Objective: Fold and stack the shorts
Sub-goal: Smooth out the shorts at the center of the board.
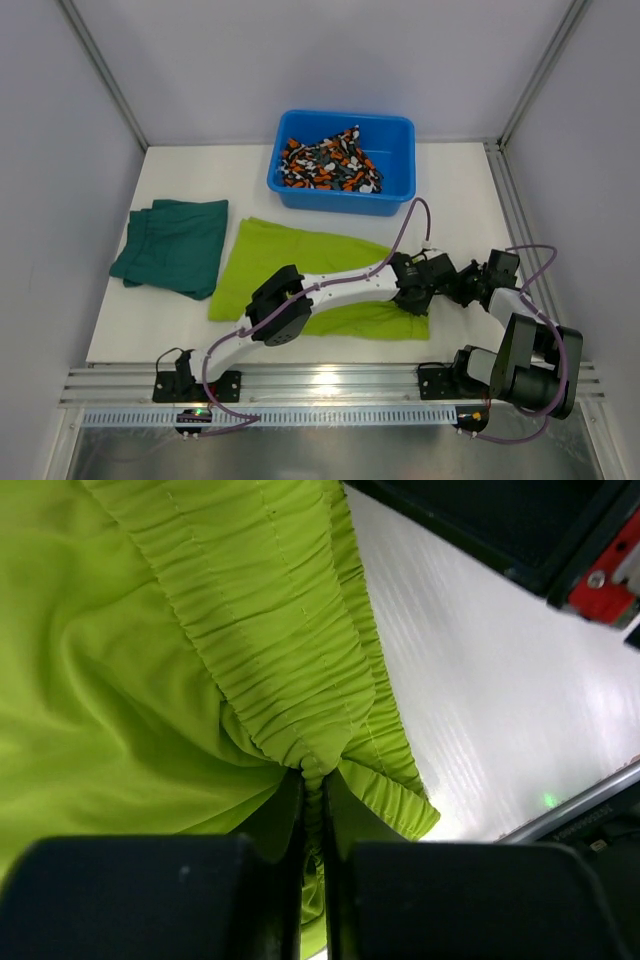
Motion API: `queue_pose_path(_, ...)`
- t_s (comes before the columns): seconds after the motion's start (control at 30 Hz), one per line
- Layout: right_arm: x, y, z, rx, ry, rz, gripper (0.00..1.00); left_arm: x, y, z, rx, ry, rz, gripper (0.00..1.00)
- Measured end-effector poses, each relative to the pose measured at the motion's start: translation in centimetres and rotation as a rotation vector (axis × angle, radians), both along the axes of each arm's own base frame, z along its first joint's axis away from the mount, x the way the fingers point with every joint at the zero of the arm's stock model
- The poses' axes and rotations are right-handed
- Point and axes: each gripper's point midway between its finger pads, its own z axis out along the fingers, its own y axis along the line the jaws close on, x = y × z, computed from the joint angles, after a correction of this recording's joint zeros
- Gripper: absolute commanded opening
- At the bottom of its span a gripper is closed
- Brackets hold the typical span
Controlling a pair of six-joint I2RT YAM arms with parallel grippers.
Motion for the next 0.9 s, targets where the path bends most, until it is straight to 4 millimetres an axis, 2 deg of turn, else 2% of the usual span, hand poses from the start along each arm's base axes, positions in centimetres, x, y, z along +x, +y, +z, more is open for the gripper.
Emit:
queue_pose_path(0.23, 0.6, -0.4, 0.3, -0.007, 0.006, -0.007, 0.04, -1.6, 1.1, 0.0, -0.018, 0.013, -0.028, 0.01)
queue_pose_path(0.27, 0.8, -0.5, 0.3, -0.007, 0.008, -0.006, 0.04, -2.0, 1.1, 0.0, -0.020, 0.014, -0.034, 0.04)
queue_pose_path(0.3, 1.1, -0.5, 0.4, -0.006, 0.009, -0.003, 0.04, -2.4, 1.1, 0.0, -0.021, 0.014, -0.041, 0.12)
queue_pose_path(0.33, 1.3, -0.5, 0.4, -0.004, 0.007, 0.003, 0.04, -2.7, 1.1, 0.0, -0.021, 0.015, -0.047, 0.13)
queue_pose_path(0.4, 1.5, -0.1, 0.6, 0.019, 0.003, 0.032, 0.12, -3.4, 0.9, 0.0, -0.026, 0.020, -0.047, 0.15)
queue_pose_path(0.43, 1.5, 0.1, 0.6, 0.029, 0.001, 0.044, 0.26, -3.5, 0.8, -0.1, -0.028, 0.021, -0.047, 0.15)
queue_pose_path(0.53, 0.8, 0.3, 0.7, 0.023, 0.013, 0.061, 0.40, -3.8, 0.7, -0.2, -0.035, 0.023, -0.047, 0.15)
queue_pose_path(0.7, -0.2, 0.1, 0.9, -0.013, 0.041, 0.077, 0.44, -3.8, 0.8, -0.1, -0.053, 0.023, -0.033, 0.13)
queue_pose_path(0.9, -1.0, 0.8, 0.9, 0.024, 0.082, 0.102, 0.45, -3.1, 1.4, -0.1, -0.047, 0.013, -0.023, 0.09)
